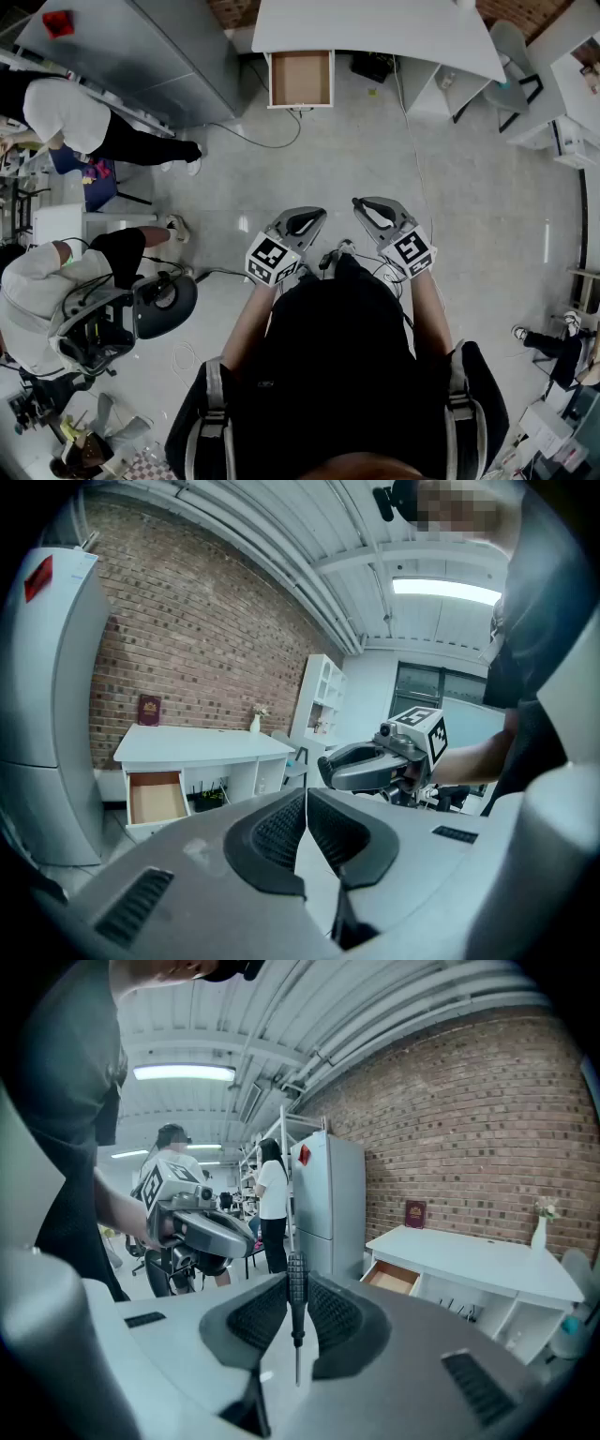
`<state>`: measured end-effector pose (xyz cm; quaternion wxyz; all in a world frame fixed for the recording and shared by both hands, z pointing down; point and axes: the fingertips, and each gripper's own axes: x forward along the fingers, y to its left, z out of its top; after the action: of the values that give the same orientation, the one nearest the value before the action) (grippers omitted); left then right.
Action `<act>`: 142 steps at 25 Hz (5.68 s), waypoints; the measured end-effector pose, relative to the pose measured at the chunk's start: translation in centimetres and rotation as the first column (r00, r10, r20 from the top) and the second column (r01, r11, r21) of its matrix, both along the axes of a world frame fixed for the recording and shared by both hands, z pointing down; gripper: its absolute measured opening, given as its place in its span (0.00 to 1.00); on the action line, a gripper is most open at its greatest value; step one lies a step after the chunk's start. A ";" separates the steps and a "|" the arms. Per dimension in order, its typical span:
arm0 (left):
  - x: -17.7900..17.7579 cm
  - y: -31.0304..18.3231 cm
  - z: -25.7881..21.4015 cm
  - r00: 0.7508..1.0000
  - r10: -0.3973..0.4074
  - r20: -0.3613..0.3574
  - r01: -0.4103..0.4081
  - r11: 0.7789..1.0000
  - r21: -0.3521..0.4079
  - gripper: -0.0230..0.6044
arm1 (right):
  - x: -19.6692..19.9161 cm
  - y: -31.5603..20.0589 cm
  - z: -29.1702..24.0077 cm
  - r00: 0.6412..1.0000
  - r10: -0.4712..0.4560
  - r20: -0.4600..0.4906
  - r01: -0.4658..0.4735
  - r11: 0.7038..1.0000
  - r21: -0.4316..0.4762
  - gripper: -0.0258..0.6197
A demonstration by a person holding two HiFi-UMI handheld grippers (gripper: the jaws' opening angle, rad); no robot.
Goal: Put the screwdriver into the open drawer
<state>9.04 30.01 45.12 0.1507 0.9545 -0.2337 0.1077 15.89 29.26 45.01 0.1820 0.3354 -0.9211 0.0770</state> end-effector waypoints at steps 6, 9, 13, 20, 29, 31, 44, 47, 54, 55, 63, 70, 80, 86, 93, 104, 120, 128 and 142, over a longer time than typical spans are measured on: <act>-5.9 0.9 0.2 1.000 -0.008 -0.009 0.008 1.000 0.011 0.06 | -4.9 1.4 1.1 0.999 0.005 -0.044 -0.005 1.000 -0.013 0.23; -8.1 1.7 0.1 1.000 -0.007 -0.011 0.007 1.000 0.017 0.06 | -7.0 2.1 0.9 0.999 0.012 -0.033 -0.013 1.000 -0.001 0.23; -10.1 2.4 -0.4 1.000 -0.007 -0.020 0.008 1.000 0.030 0.06 | -8.8 3.1 0.7 0.999 0.026 -0.038 -0.026 1.000 0.006 0.23; -12.8 2.7 -0.5 1.000 0.006 -0.024 -0.005 0.999 0.045 0.06 | -10.9 3.6 0.7 0.997 0.080 -0.020 -0.080 0.997 0.020 0.23; -16.2 2.6 -0.8 0.999 0.011 -0.032 -0.009 0.998 0.057 0.06 | -12.5 2.9 1.0 0.992 0.126 -0.013 -0.125 0.992 0.019 0.23; -16.8 2.4 -0.7 0.999 0.008 -0.033 -0.006 0.998 0.057 0.06 | -12.7 2.6 1.1 0.992 0.128 -0.022 -0.128 0.992 0.023 0.23; -17.3 0.1 -0.3 0.999 -0.036 -0.026 0.038 0.998 0.054 0.06 | -13.3 0.3 1.5 0.996 0.088 -0.014 -0.087 0.996 0.016 0.23; -16.7 -1.0 0.0 0.998 -0.056 -0.021 0.057 0.997 0.050 0.06 | -12.6 -1.0 2.0 0.997 0.071 -0.011 -0.071 0.997 0.013 0.23; -13.3 -5.1 -0.1 0.996 -0.084 -0.004 0.084 0.995 0.045 0.06 | -9.4 -5.5 1.9 0.999 0.032 -0.009 -0.032 0.999 0.008 0.23; -12.6 -5.9 -0.2 0.996 -0.090 -0.006 0.090 0.995 0.044 0.06 | -8.7 -6.1 1.8 1.000 0.026 -0.012 -0.026 1.000 0.006 0.23; -7.8 -10.7 -0.7 0.991 -0.132 0.016 0.131 0.991 0.033 0.06 | -3.7 -11.6 1.5 1.000 -0.021 -0.008 0.020 1.000 -0.007 0.23; -4.9 -14.6 -0.7 0.982 -0.184 0.042 0.183 0.983 0.019 0.06 | -1.3 -15.6 1.9 0.996 -0.089 0.009 0.089 0.996 -0.029 0.23; -1.7 -18.8 -0.7 0.959 -0.277 0.052 0.277 0.961 0.020 0.06 | 2.6 -20.5 1.9 0.985 -0.173 0.007 0.173 0.984 -0.028 0.23; -0.3 -19.6 -0.5 0.951 -0.306 0.046 0.305 0.952 0.017 0.06 | 3.7 -21.6 2.3 0.979 -0.204 0.003 0.204 0.979 -0.033 0.23; 0.1 -21.2 0.0 0.950 -0.311 0.038 0.311 0.950 0.020 0.06 | 3.8 -22.8 2.9 0.977 -0.213 0.001 0.213 0.976 -0.035 0.23; -0.6 -24.9 -0.3 0.962 -0.274 -0.001 0.274 0.961 0.032 0.06 | 2.7 -24.9 2.5 0.985 -0.172 -0.019 0.171 0.985 -0.029 0.23; -4.6 -31.7 0.6 0.973 -0.229 -0.022 0.229 0.973 -0.009 0.06 | -1.3 -30.7 2.9 0.990 -0.134 -0.052 0.131 0.989 -0.065 0.23; -6.9 -35.4 1.0 0.978 -0.206 -0.030 0.206 0.978 -0.017 0.06 | -3.5 -34.3 3.4 0.991 -0.115 -0.067 0.110 0.991 -0.070 0.23; -10.6 -40.0 2.0 0.990 -0.136 -0.040 0.135 0.990 -0.028 0.06 | -7.1 -37.8 5.0 0.992 -0.063 -0.107 0.053 0.994 -0.095 0.23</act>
<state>-1.59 -10.04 47.09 0.1744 0.9365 -0.2935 0.0800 8.78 -8.58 49.97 0.2500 0.3037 -0.9144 0.0955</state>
